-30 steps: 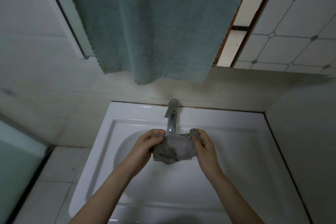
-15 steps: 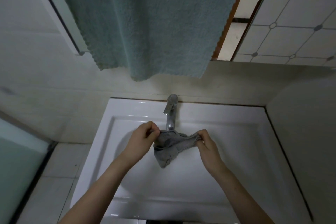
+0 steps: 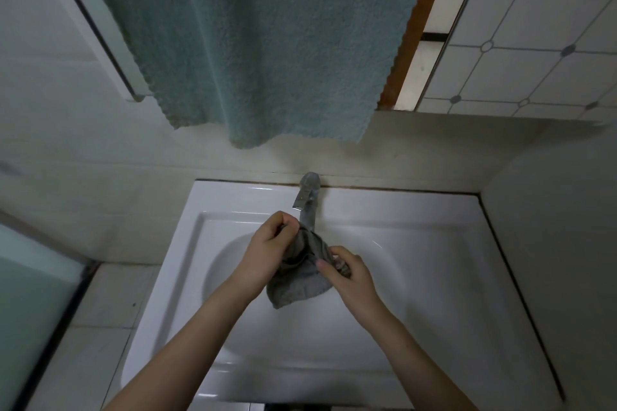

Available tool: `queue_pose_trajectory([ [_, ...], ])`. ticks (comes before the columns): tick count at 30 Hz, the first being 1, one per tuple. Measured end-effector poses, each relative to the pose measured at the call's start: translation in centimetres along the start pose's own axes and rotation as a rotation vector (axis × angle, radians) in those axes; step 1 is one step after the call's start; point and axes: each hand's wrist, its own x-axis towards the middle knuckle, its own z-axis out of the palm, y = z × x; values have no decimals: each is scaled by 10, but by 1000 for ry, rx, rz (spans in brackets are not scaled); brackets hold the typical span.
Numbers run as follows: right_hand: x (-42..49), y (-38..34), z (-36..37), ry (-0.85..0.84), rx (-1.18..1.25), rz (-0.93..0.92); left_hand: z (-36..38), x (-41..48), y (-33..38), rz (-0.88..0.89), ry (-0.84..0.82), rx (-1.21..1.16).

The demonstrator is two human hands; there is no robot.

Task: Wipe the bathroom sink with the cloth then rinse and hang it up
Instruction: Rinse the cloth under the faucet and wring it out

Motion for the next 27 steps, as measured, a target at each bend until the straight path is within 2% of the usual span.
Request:
queue_pose_trajectory([
  [4,12,1,-6,196,-106,-13,0,-6,3,55,-9,69],
  [6,15,-3,-14,222,-200,-72,0,-8,5,81,0,112],
  [9,15,-15,-31,123,-254,-173,-3,-10,4,87,54,157],
  [13,10,-33,-47,-118,-133,-143,-9,-13,2,72,124,155],
  [17,10,-40,-47,-127,-51,-102,-14,-18,-3,117,139,216],
  [21,9,-52,-39,-91,147,-50,-19,-21,-5,37,67,209],
  [24,7,-55,-30,-119,102,-87,-5,-21,0,23,16,207],
  [27,7,-55,-28,-137,-36,-131,12,-14,-2,117,-38,380],
])
